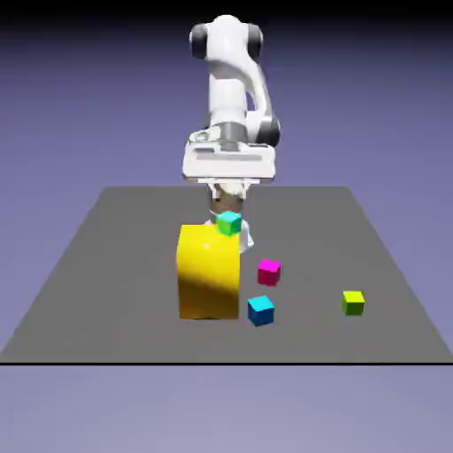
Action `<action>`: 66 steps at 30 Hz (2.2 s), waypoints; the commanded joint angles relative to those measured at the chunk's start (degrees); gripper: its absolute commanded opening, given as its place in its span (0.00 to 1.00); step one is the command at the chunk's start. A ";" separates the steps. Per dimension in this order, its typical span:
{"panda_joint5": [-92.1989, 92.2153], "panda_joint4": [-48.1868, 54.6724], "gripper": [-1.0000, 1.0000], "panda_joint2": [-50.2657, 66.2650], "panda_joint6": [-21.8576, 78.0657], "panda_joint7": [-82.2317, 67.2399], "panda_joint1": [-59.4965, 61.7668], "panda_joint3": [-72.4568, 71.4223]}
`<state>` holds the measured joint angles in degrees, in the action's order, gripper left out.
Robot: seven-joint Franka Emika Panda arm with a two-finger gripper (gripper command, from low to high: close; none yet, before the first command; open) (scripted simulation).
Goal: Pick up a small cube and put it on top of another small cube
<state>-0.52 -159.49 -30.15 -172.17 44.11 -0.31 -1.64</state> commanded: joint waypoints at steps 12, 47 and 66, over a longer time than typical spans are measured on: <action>-5.13 15.05 0.50 24.92 18.29 16.42 3.77 -16.27; -14.84 43.75 0.00 73.04 54.77 47.50 10.68 -48.04; -2.01 11.02 0.00 33.59 53.39 6.82 -4.02 -30.48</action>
<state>-2.33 -148.47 3.44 -118.79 50.83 -4.31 -32.12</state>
